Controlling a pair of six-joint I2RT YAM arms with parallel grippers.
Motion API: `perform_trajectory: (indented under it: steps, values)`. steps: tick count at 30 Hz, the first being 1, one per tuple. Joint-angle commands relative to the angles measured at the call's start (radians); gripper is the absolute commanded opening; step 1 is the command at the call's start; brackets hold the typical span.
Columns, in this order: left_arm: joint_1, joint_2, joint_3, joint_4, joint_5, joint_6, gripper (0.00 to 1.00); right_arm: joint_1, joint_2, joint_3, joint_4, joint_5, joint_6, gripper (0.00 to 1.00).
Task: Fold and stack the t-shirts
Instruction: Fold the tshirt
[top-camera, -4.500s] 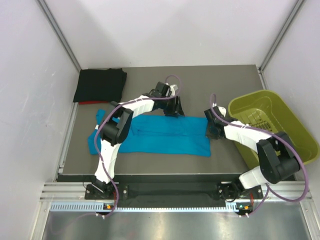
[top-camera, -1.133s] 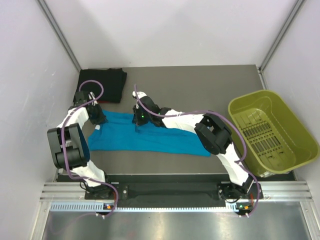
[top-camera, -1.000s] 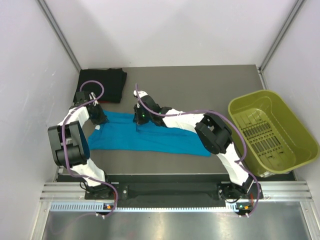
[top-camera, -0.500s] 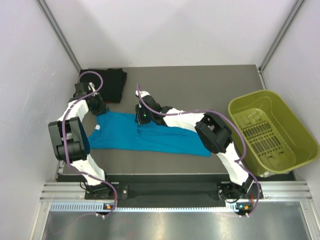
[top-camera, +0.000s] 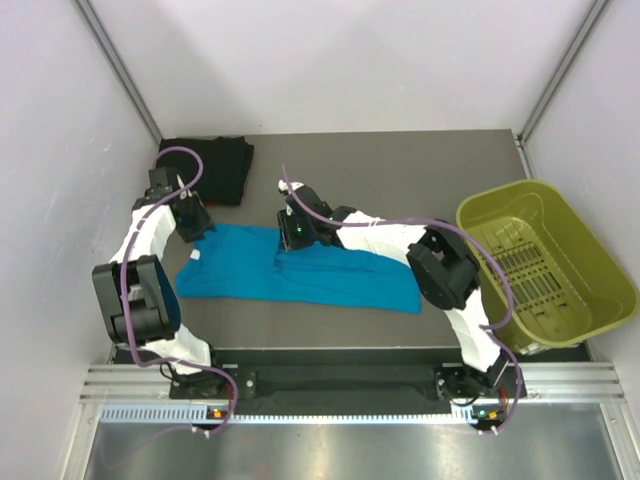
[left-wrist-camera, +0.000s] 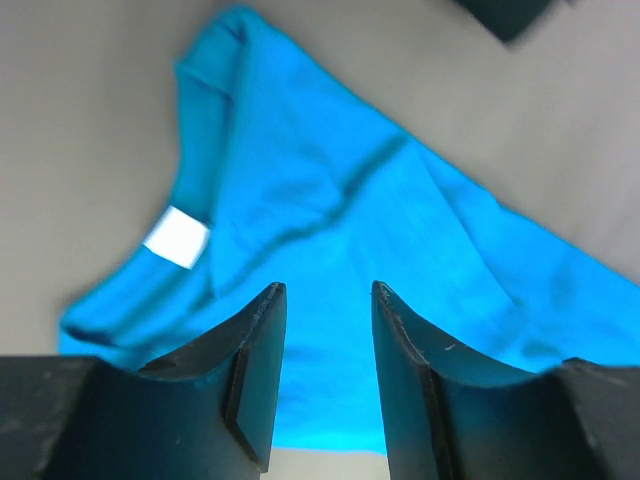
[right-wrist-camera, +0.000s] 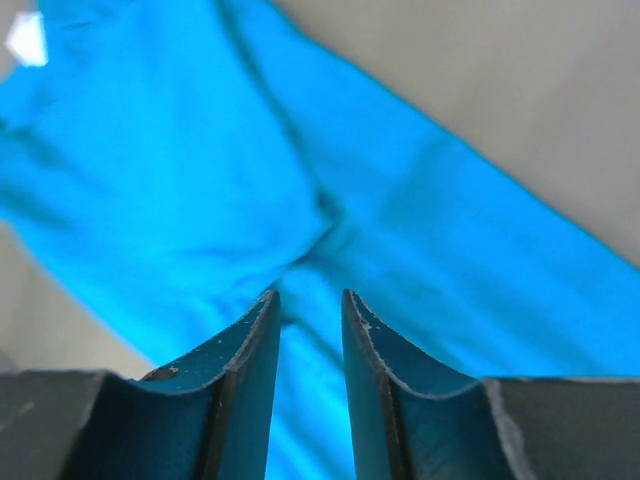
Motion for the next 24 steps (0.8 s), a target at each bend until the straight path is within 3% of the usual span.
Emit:
perform_trajectory:
  steps: [1, 5, 10, 16, 24]
  values:
    - [-0.015, -0.032, -0.070, 0.003, 0.075, -0.047, 0.44, 0.008, -0.105, -0.040, 0.066, -0.108, -0.005, 0.31]
    - [-0.013, -0.052, -0.181, 0.049, 0.092, -0.096, 0.43, 0.017, -0.095, -0.104, 0.171, -0.217, 0.043, 0.28]
    - [-0.013, -0.086, -0.228, 0.045, -0.084, -0.148, 0.45, 0.047, -0.078, -0.161, 0.217, -0.240, 0.064, 0.21]
    - [-0.012, -0.145, -0.323, 0.118, -0.192, -0.205, 0.46, 0.044, -0.091, -0.262, 0.174, -0.126, 0.089, 0.15]
    - [-0.012, -0.207, -0.165, -0.063, -0.252, -0.129, 0.46, 0.044, -0.203, -0.327, 0.127, -0.067, 0.078, 0.14]
